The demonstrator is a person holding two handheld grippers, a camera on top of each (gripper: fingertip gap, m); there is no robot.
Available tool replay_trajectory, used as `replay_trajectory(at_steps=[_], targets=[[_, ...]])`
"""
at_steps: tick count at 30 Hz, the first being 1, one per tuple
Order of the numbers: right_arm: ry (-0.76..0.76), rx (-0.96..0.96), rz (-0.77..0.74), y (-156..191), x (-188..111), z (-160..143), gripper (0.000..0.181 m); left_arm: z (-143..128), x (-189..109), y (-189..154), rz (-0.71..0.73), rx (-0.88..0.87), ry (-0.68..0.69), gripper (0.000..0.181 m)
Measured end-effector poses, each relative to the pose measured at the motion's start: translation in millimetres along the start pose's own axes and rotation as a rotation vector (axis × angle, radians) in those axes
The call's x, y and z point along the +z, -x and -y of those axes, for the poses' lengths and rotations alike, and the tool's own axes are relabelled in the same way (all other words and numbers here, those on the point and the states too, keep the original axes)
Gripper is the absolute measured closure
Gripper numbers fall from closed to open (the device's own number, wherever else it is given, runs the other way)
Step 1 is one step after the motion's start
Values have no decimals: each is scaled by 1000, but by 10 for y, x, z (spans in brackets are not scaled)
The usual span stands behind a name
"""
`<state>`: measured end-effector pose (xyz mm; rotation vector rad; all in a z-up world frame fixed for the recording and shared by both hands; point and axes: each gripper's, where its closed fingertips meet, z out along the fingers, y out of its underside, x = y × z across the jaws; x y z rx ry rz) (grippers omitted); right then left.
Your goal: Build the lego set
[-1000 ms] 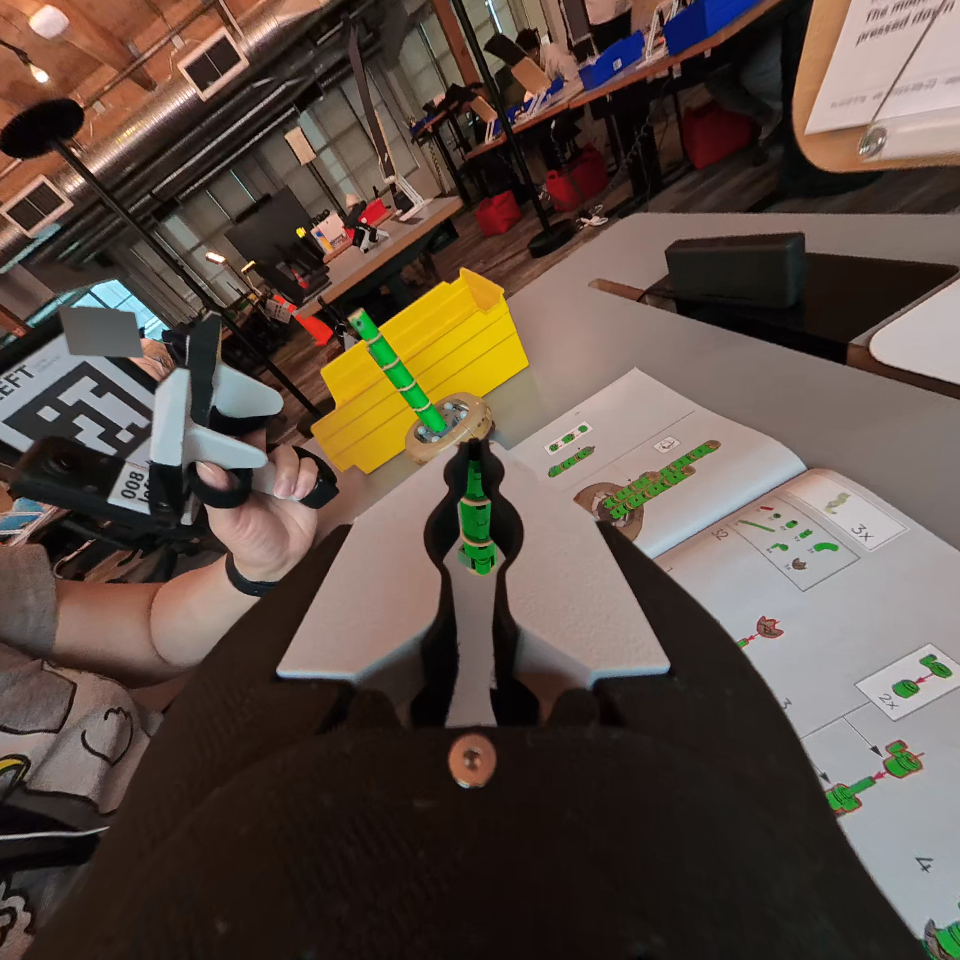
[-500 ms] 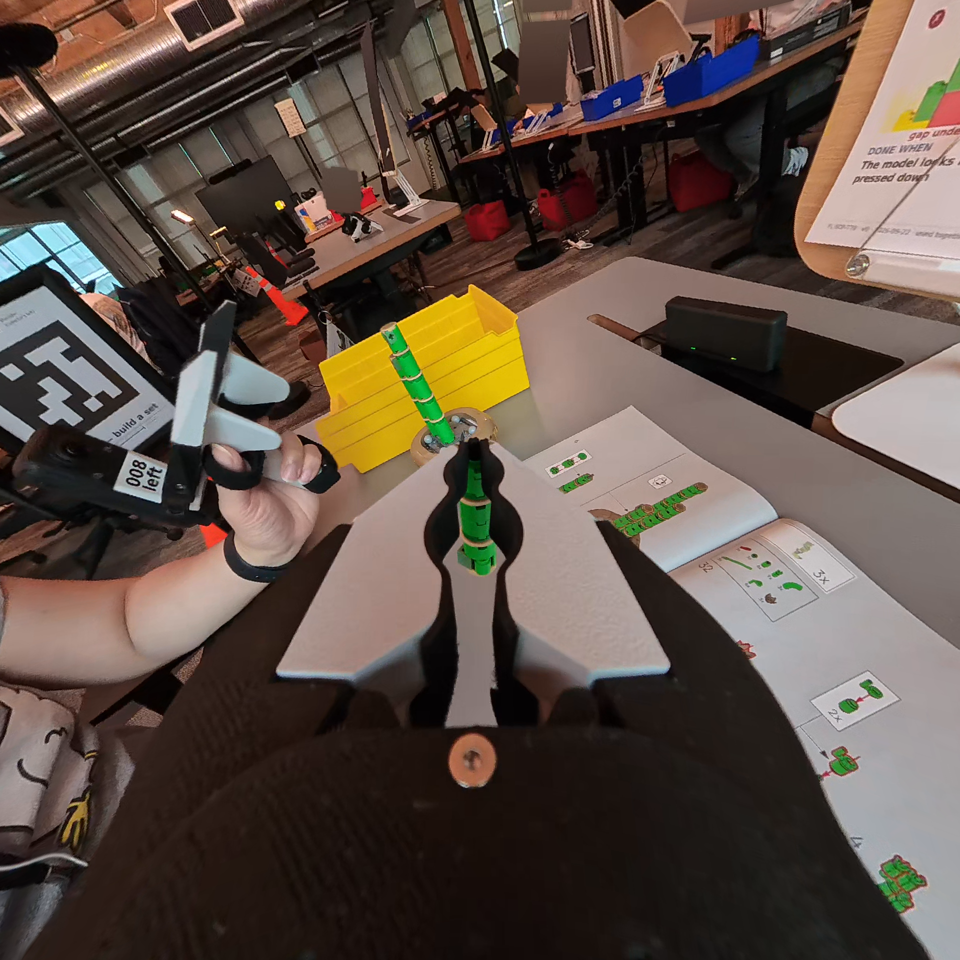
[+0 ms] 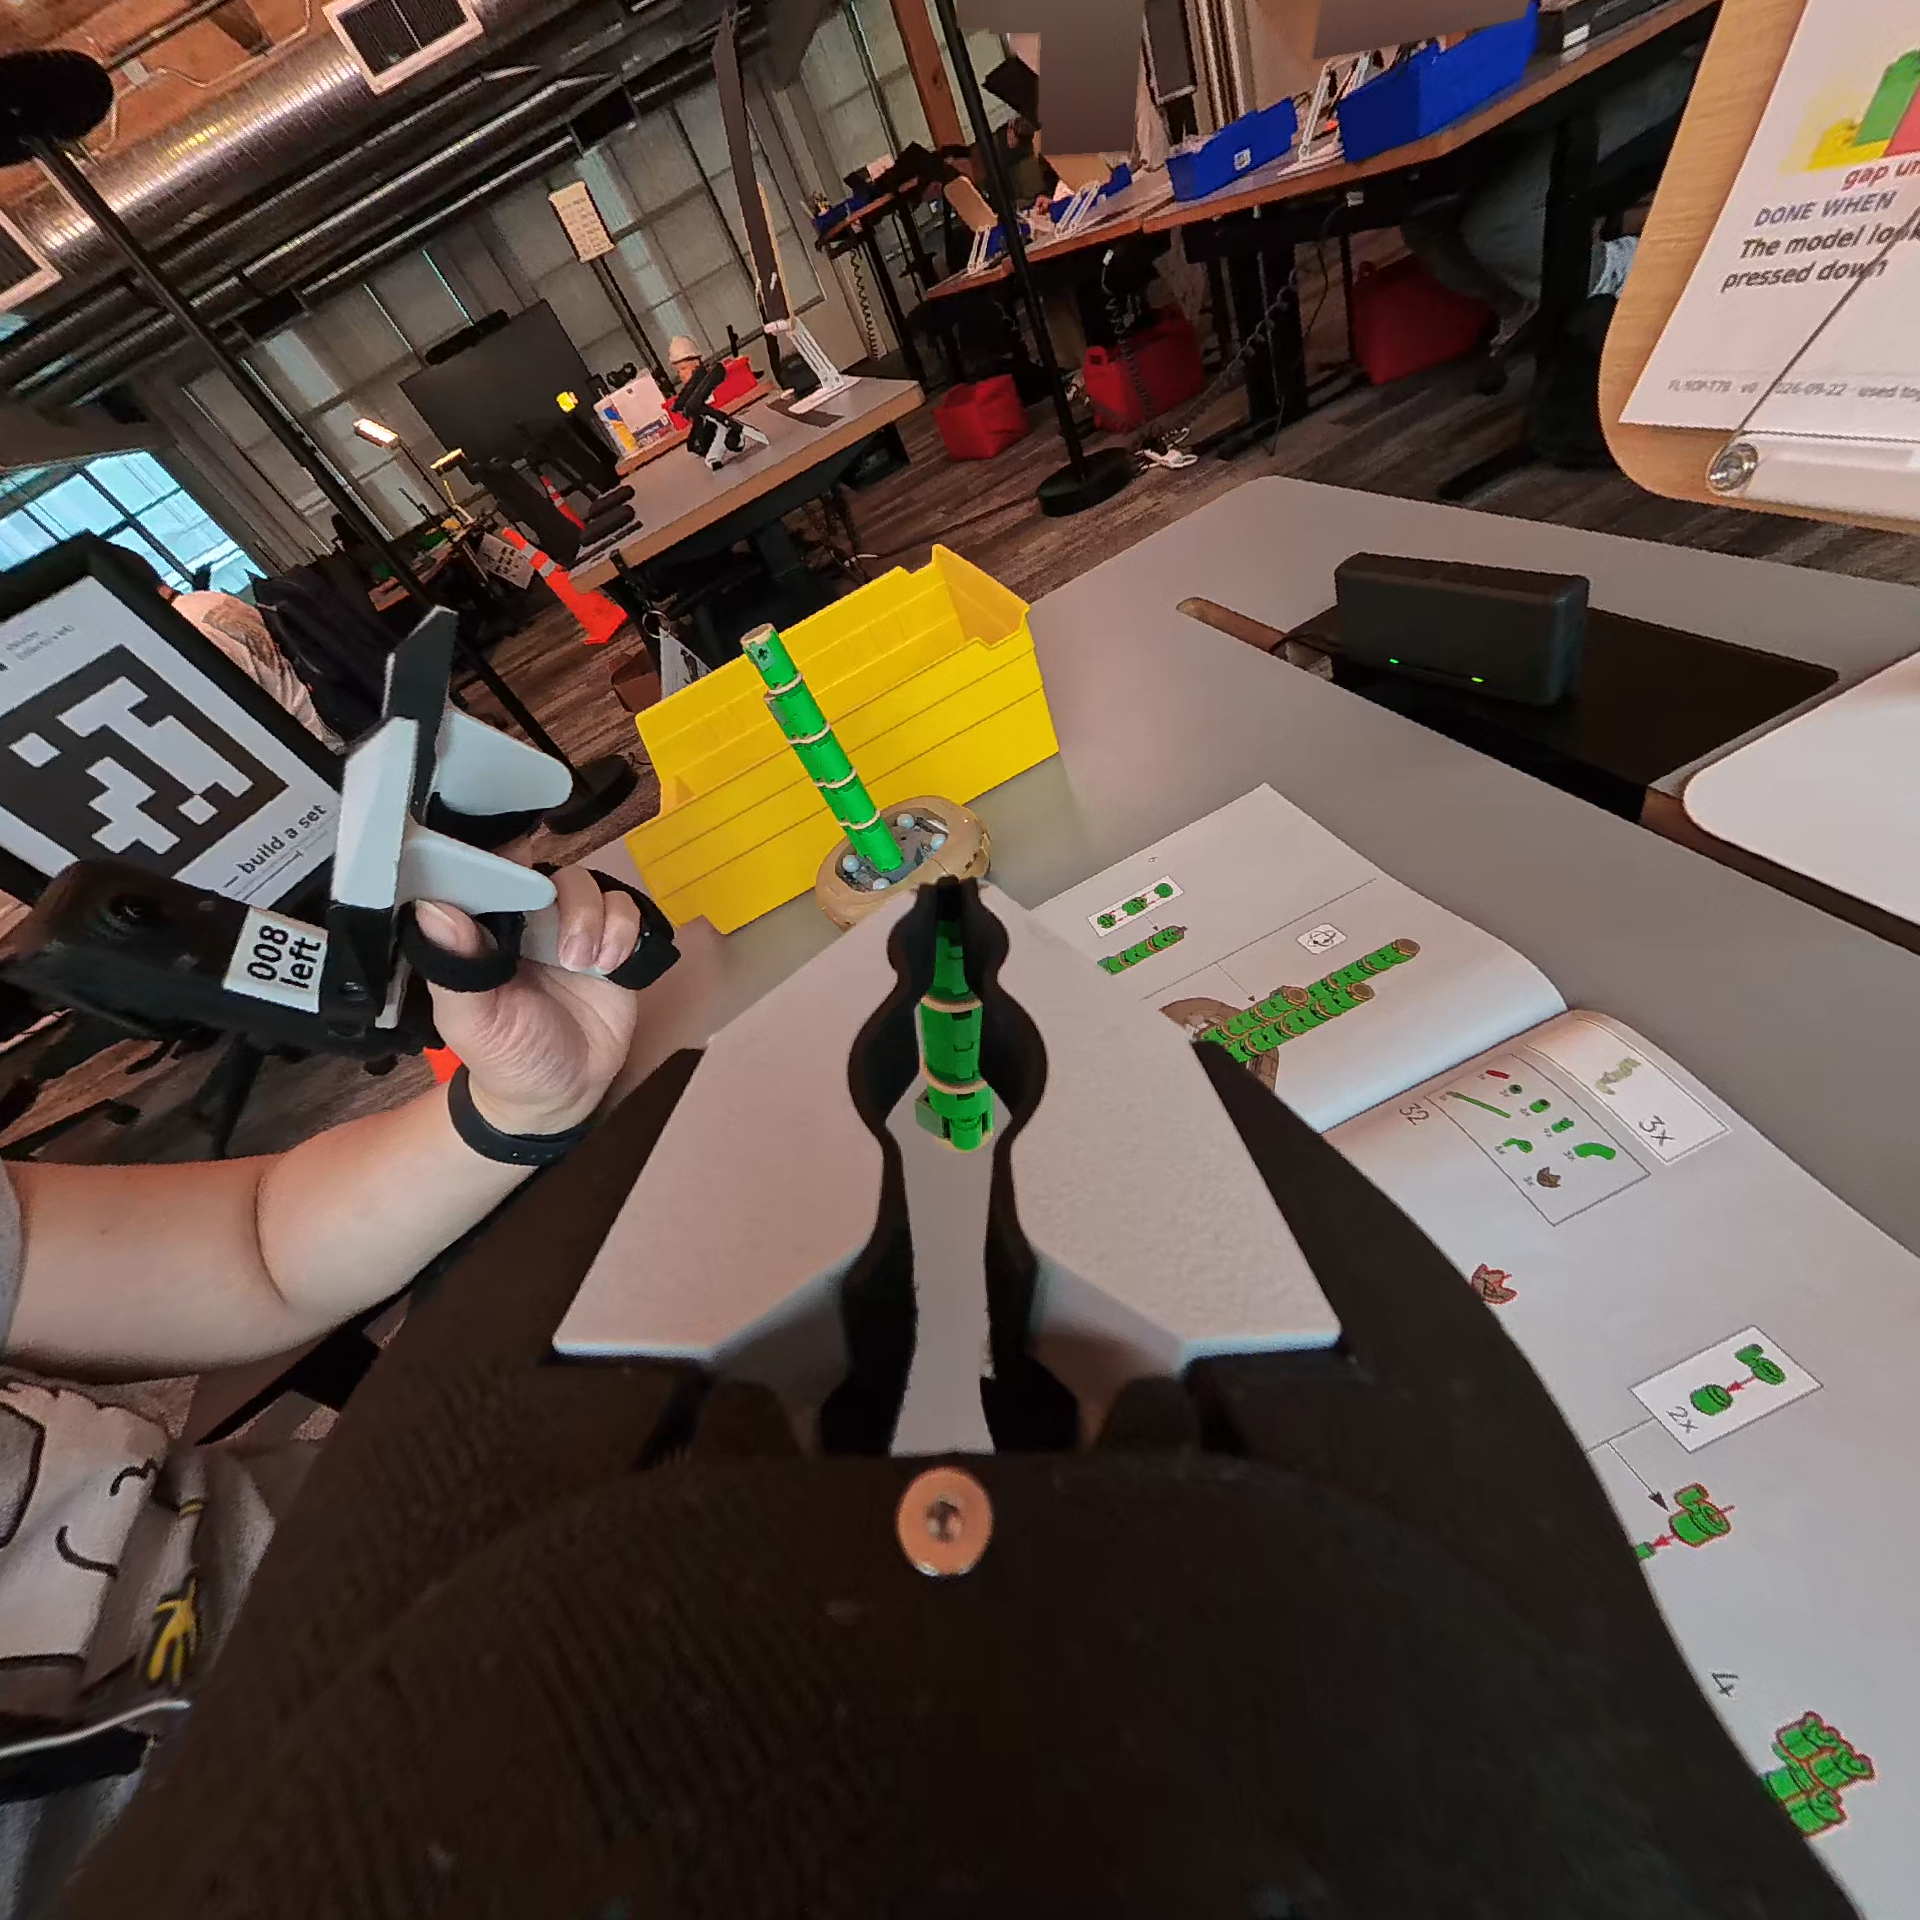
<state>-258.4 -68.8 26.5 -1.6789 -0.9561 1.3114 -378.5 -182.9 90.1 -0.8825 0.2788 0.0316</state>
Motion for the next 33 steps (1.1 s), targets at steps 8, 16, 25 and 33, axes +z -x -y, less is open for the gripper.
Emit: replay_trajectory(at_steps=[8, 16, 25, 33], targets=[[-43, 29, 32, 16, -76, 56, 178, -124, 12, -17, -2, -46, 39, 134], [-32, 56, 84, 74, 13, 9, 178, -153, 4, 45, 28, -52, 48, 134], [15, 34, 73, 95, 105, -87, 178, -165, 13, -60, -15, -59, 51, 135], [44, 99, 51, -137, 143, -247, 179, -205, 35, -154, -56, -82, 64, 136]])
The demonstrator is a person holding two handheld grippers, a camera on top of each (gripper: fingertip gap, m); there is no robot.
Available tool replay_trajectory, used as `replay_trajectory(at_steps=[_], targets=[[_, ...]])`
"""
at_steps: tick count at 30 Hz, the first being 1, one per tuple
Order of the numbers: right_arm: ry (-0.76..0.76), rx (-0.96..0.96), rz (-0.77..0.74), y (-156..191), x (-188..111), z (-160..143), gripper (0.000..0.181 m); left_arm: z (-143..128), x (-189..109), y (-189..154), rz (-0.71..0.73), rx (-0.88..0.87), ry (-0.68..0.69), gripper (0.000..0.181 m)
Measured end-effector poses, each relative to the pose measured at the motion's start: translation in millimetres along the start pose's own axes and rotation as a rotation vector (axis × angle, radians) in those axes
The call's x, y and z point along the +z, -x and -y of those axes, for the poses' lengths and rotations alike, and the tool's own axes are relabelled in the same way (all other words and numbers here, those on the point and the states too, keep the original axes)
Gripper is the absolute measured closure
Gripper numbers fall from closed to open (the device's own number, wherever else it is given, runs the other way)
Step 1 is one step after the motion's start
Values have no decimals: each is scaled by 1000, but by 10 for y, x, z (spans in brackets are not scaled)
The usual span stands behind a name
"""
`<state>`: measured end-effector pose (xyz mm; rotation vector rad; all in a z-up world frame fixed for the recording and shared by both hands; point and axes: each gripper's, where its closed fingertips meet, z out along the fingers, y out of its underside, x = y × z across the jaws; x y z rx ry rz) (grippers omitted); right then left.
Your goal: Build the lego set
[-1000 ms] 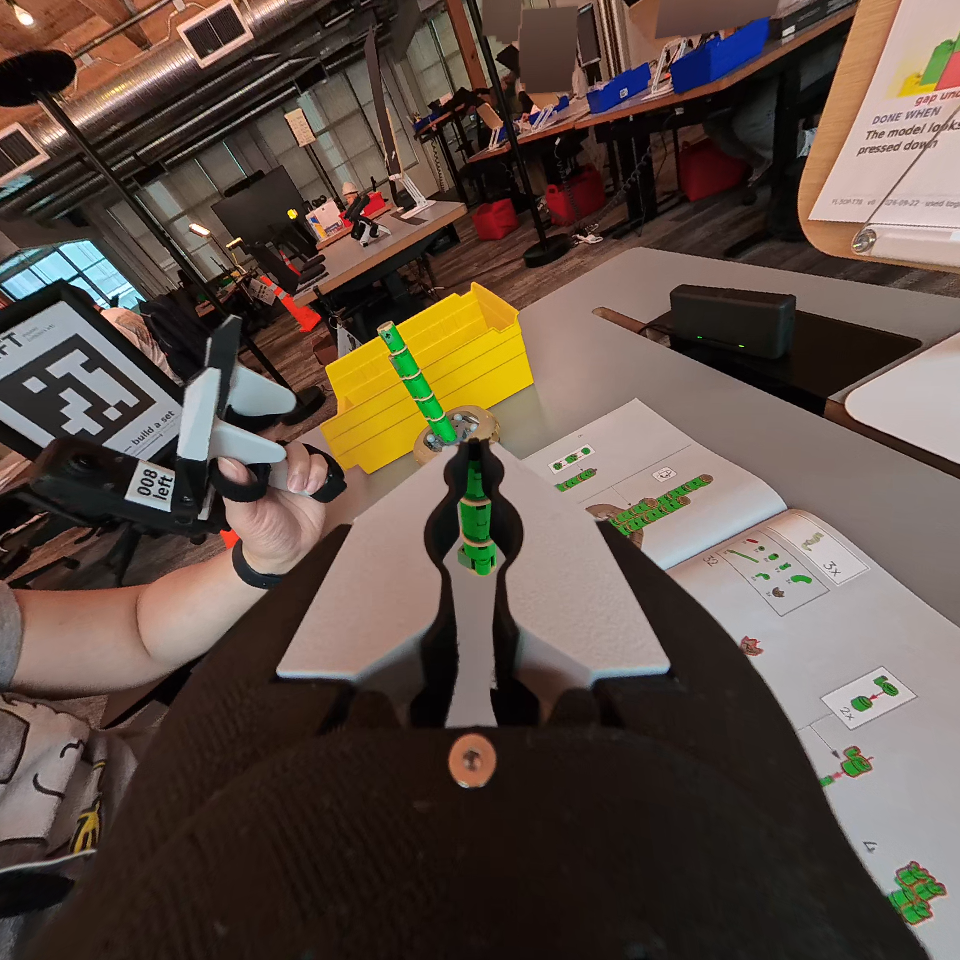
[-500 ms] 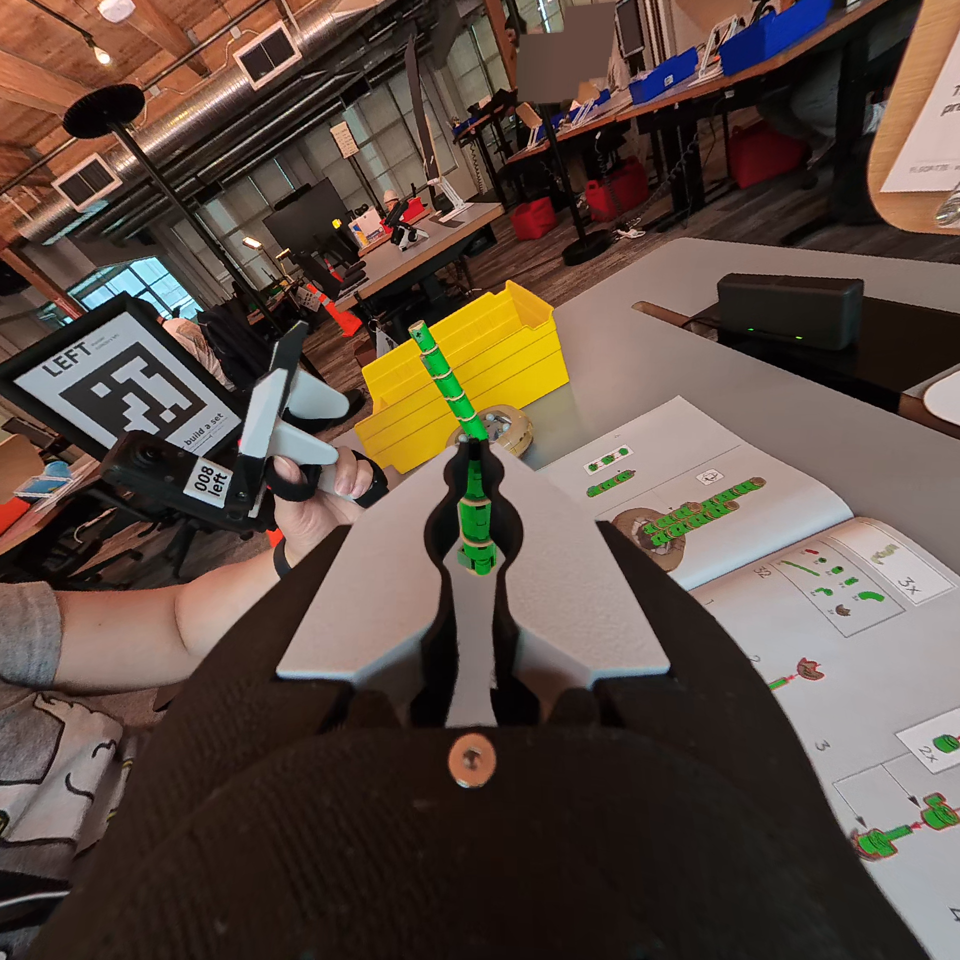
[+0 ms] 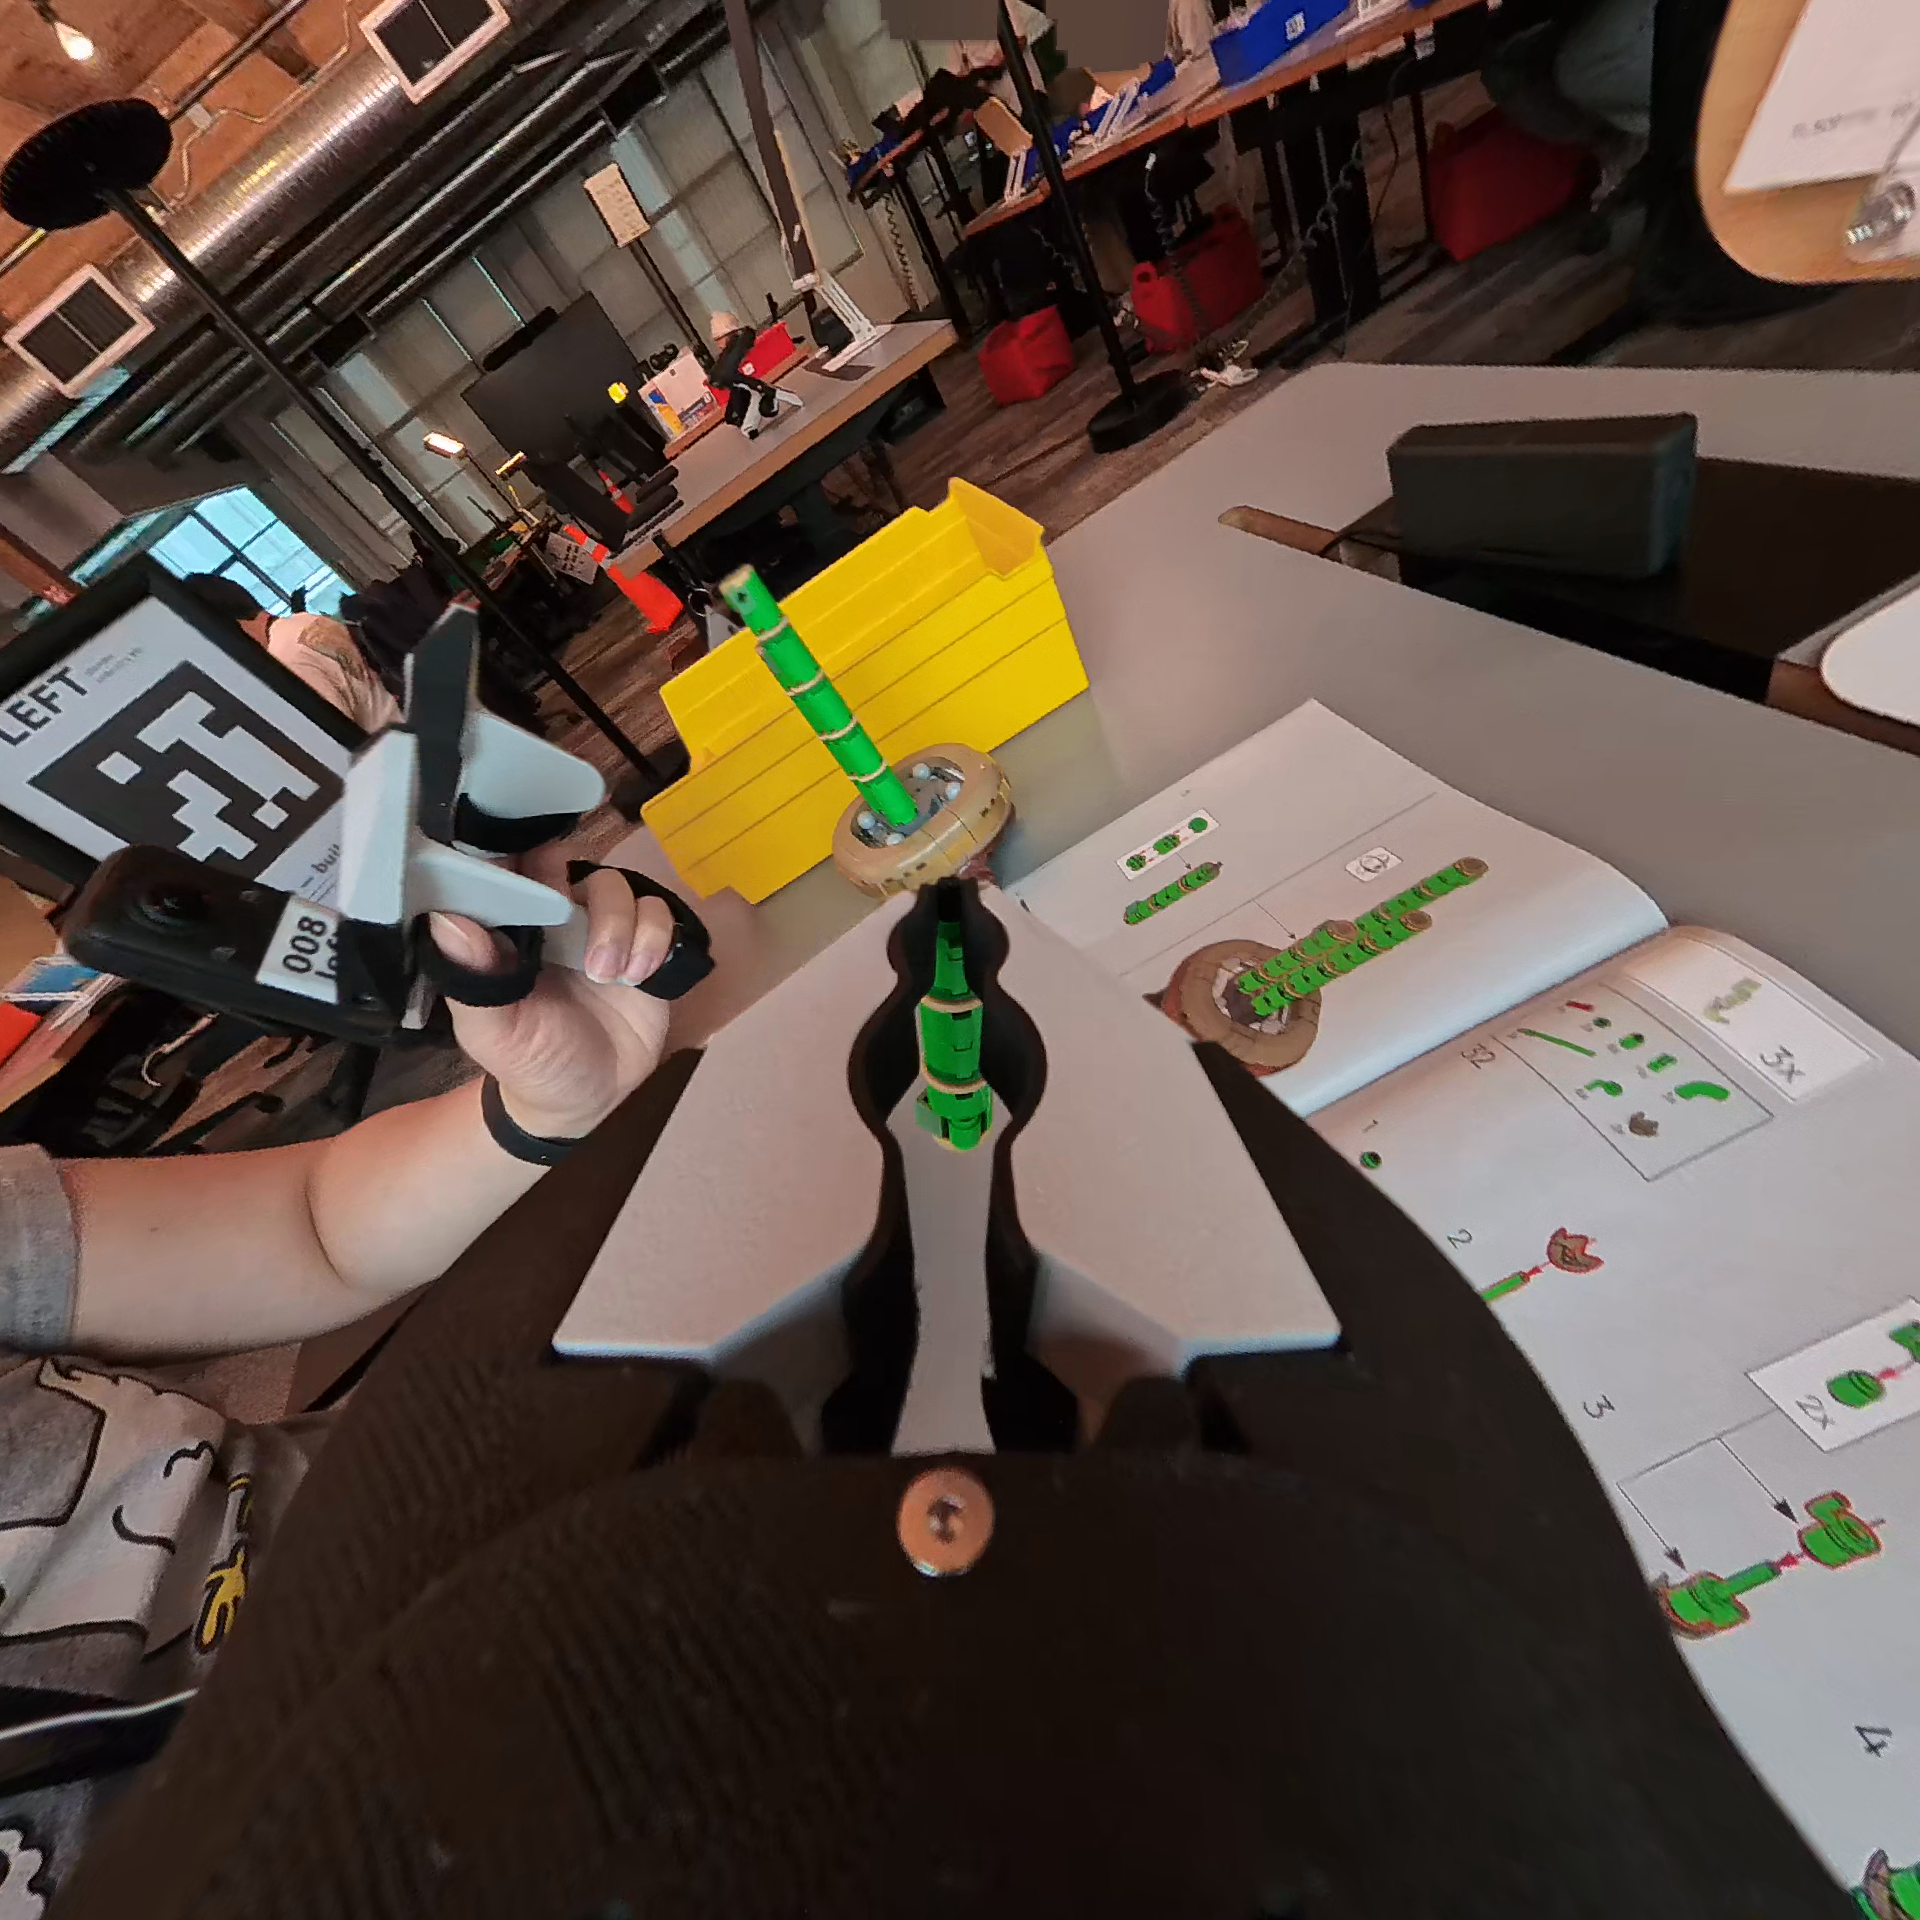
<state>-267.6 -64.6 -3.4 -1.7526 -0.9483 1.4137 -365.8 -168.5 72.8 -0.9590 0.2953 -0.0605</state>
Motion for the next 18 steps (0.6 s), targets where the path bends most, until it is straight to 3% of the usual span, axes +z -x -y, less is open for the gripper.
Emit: replay_trajectory(at_steps=[9, 12, 18], targets=[[-31, 101, 0, -207, -82, -3, 179, -25, 29, -43, -13, -7, 12, 136], [-87, 94, 87, 105, -172, 215, 179, 4, 28, -45, -13, -12, 4, 136], [-137, -15, 294, 1044, -378, 560, 179, 81, 26, -36, -11, -11, -18, 136]])
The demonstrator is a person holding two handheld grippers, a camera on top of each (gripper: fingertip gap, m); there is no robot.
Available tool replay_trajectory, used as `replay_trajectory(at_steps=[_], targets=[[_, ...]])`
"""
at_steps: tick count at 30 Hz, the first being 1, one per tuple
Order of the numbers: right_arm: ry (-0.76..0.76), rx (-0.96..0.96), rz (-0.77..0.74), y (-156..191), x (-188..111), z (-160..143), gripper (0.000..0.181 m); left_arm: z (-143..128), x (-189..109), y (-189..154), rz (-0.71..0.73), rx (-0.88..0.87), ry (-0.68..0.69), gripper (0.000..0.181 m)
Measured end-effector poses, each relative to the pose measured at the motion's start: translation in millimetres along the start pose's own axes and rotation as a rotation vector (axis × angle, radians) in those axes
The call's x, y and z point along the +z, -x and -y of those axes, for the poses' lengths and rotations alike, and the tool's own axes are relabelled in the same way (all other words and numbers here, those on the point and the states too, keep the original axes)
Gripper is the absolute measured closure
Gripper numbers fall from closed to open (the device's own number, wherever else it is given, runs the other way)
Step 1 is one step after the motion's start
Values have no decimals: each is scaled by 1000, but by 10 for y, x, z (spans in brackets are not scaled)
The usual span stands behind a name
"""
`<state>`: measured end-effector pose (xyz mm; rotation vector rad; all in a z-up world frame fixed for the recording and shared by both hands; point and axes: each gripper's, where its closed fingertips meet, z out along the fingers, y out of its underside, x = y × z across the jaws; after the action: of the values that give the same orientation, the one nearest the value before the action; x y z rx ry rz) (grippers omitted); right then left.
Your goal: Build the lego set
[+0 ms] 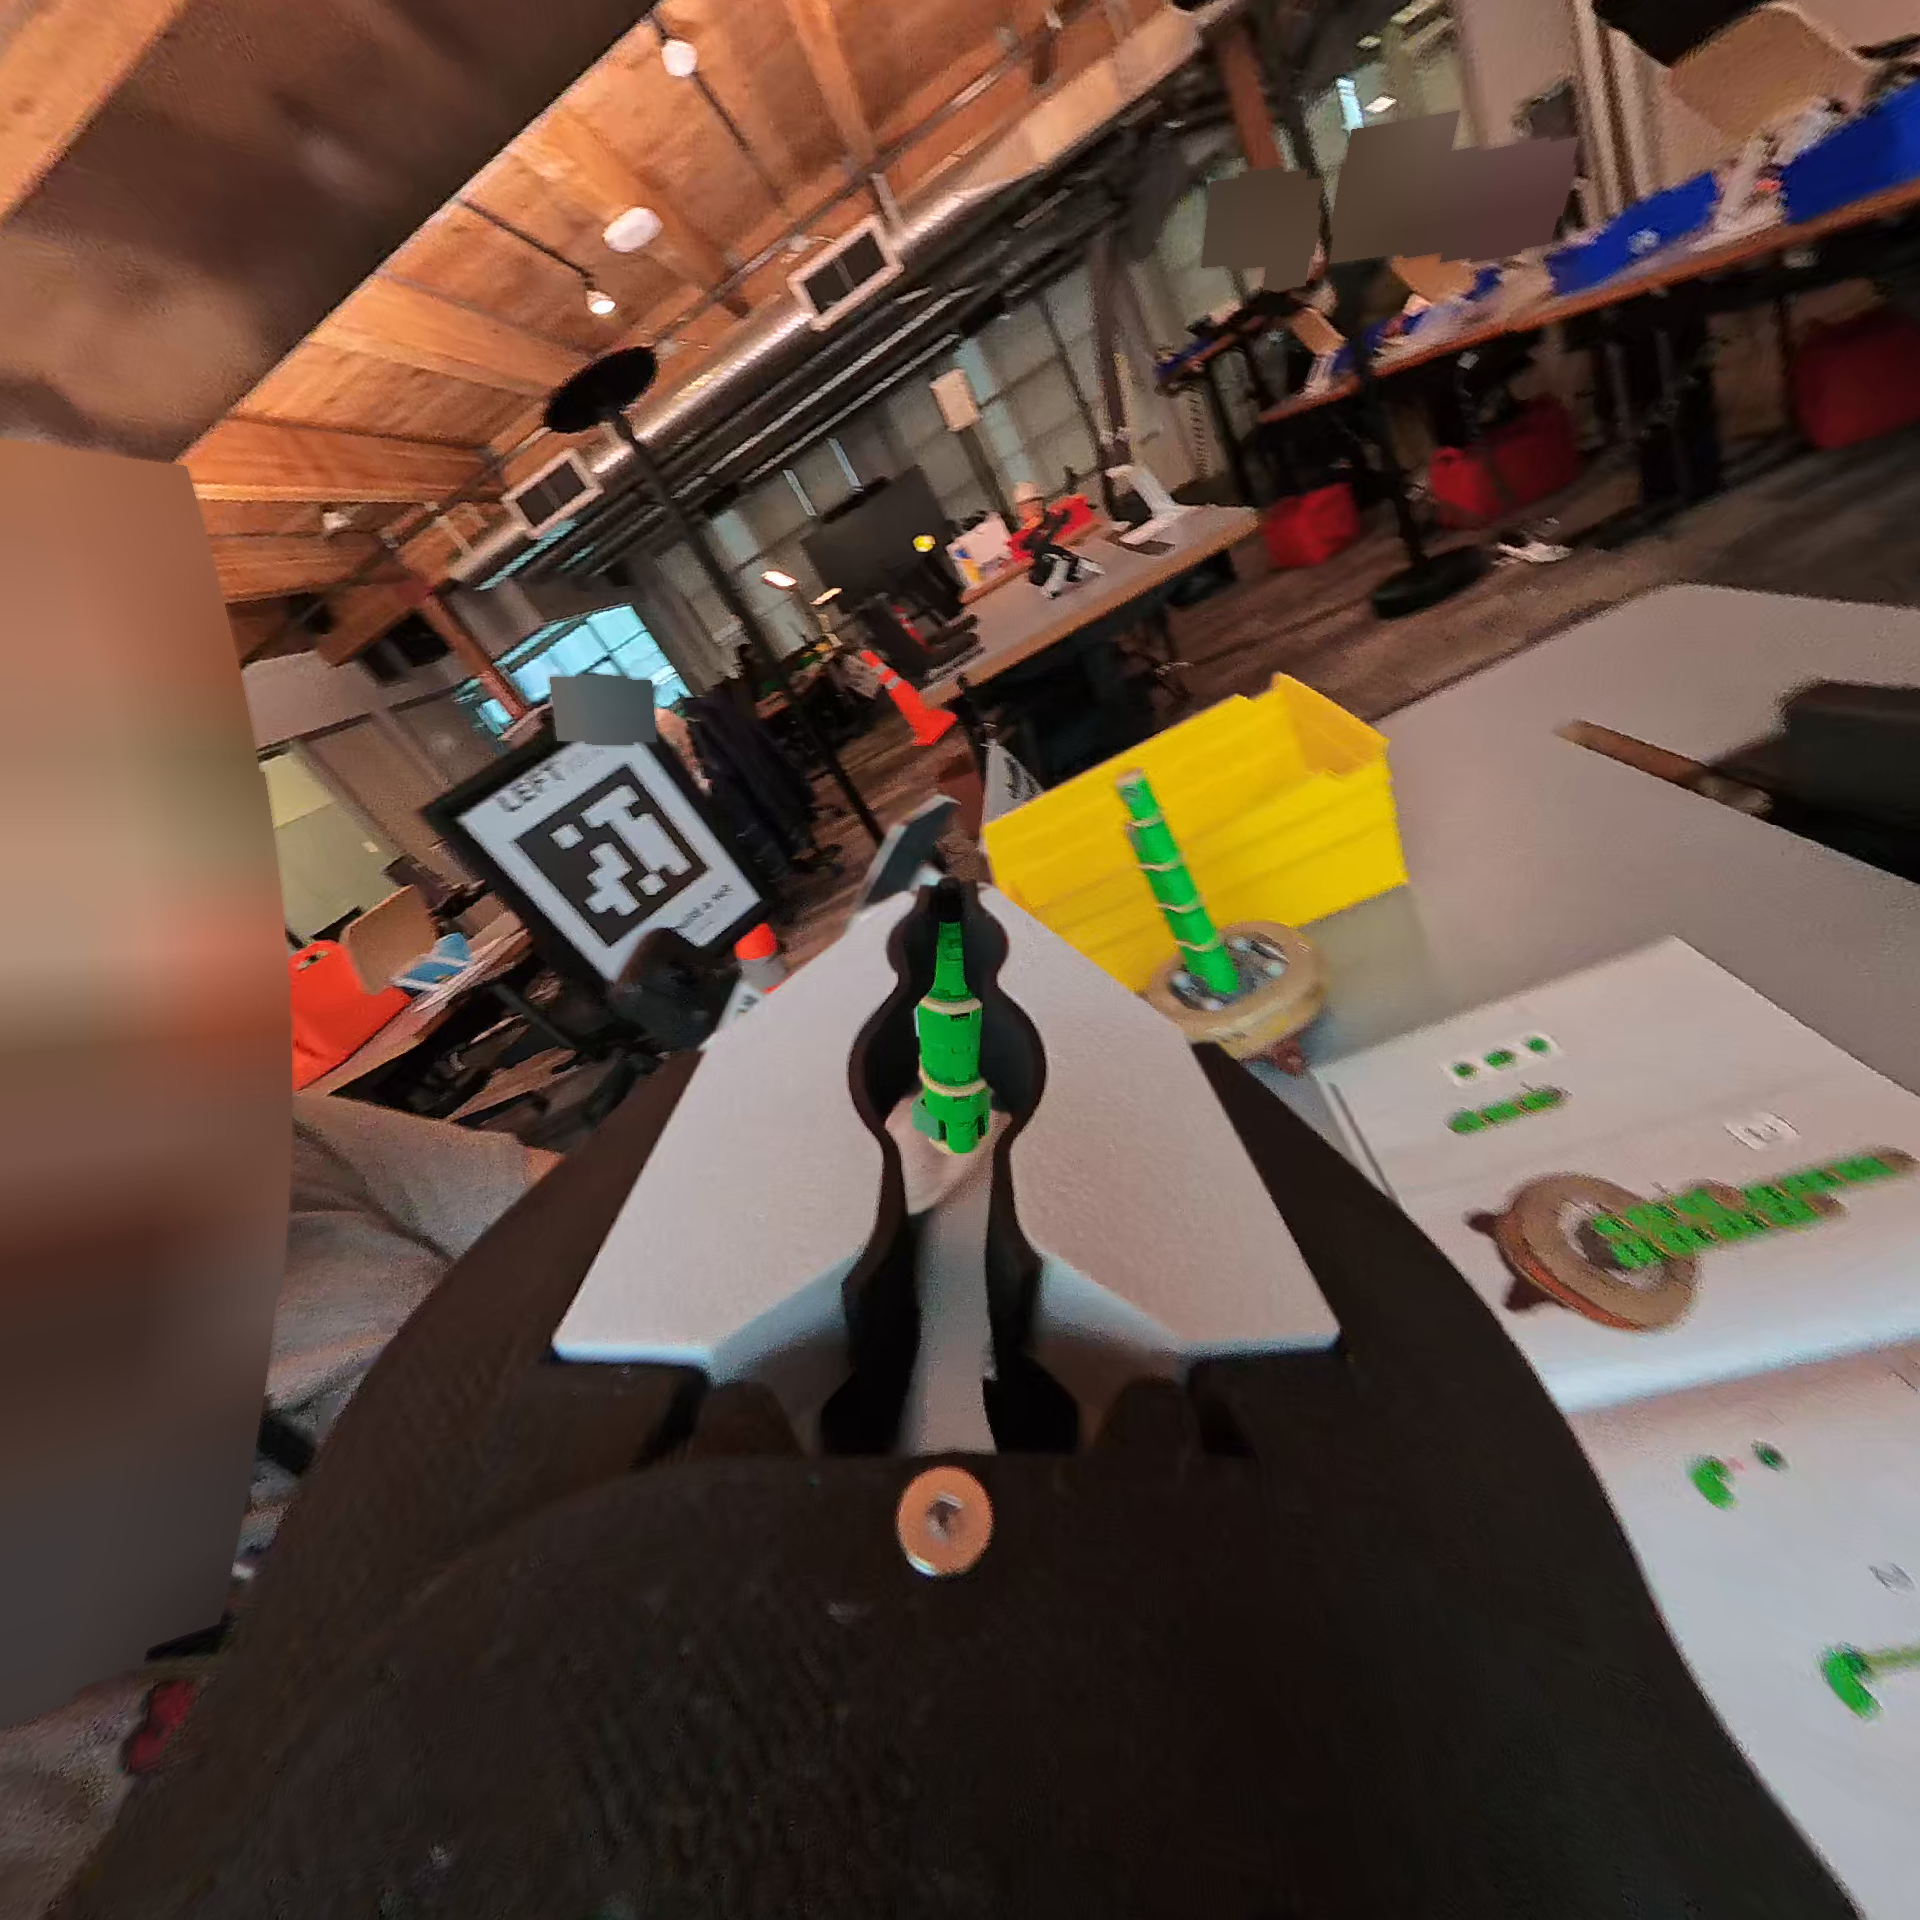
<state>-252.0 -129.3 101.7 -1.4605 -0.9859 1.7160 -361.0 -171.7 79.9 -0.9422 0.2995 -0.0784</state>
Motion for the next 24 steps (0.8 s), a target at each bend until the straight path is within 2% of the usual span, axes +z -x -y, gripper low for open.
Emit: replay_trajectory(at_steps=[2, 4, 9, 24], targets=[[0, -15, 55, 218, 4, 46, 179, 5, 3, 6, 2, -5, -1, 136], [8, -33, 52, 293, -1, 58, 179, -5, 7, 11, 4, -10, 2, 135], [28, -49, -1, 210, -12, 32, 179, -12, 21, 10, 6, -10, 5, 135], [32, -12, 23, 135, 29, -13, 179, 12, 40, 45, 22, -21, -4, 136]])
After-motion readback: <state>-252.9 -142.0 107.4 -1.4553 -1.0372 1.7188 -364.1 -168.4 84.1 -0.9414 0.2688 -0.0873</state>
